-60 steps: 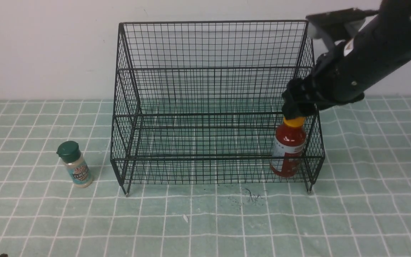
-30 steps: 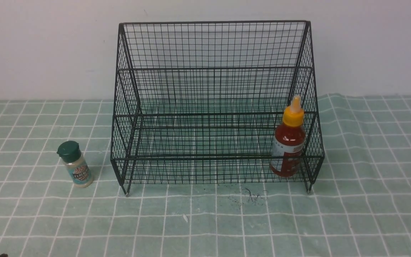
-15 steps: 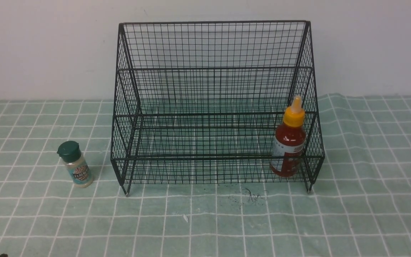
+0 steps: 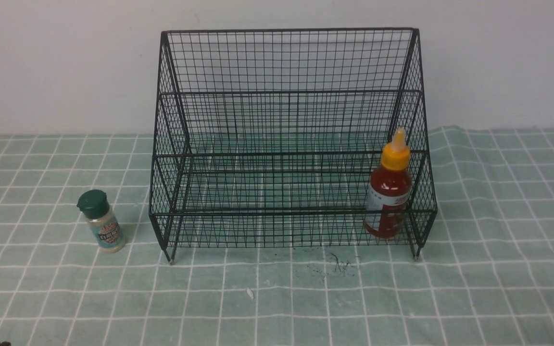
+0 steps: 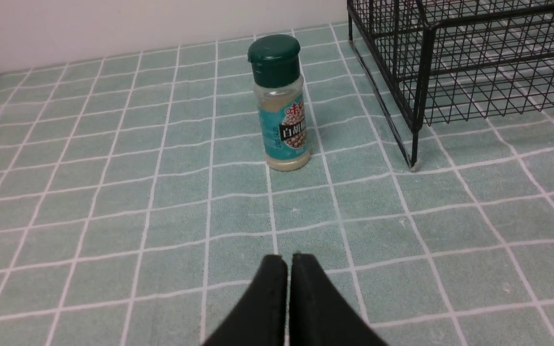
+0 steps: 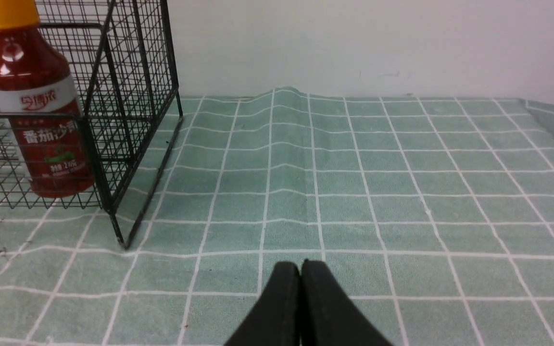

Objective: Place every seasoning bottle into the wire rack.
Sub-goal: Use the left arm to grab the condiment bottle closest to it

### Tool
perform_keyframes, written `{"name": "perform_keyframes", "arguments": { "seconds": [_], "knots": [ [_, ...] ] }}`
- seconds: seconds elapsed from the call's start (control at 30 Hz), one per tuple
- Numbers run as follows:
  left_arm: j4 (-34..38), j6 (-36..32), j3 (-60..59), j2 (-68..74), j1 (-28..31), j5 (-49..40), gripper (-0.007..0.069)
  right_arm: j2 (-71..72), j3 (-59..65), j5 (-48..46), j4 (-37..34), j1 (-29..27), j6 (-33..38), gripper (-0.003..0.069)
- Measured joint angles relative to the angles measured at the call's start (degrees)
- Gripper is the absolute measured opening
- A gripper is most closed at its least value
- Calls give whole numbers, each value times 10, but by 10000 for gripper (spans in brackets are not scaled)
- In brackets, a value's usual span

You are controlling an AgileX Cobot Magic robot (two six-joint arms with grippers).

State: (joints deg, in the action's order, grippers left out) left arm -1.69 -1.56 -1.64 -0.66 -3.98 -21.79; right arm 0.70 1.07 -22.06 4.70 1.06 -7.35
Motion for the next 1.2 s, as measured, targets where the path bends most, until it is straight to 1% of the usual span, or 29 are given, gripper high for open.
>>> {"name": "perform_keyframes", "arguments": {
  "seconds": [0.9, 0.97, 1.03, 1.13, 1.2],
  "knots": [
    [-2, -2, 1, 0, 0, 0, -6, 0, 0, 0, 0, 0, -9, -12],
    [0, -2, 0, 0, 0, 12, -6, 0, 0, 0, 0, 0, -9, -12],
    [17, 7, -1, 0, 0, 29, -6, 0, 0, 0, 0, 0, -9, -12],
    [103, 57, -1, 0, 0, 115, -6, 0, 0, 0, 1, 0, -9, -12],
    [138, 72, -1, 0, 0, 158, -6, 0, 0, 0, 1, 0, -9, -12]
  ]
}}
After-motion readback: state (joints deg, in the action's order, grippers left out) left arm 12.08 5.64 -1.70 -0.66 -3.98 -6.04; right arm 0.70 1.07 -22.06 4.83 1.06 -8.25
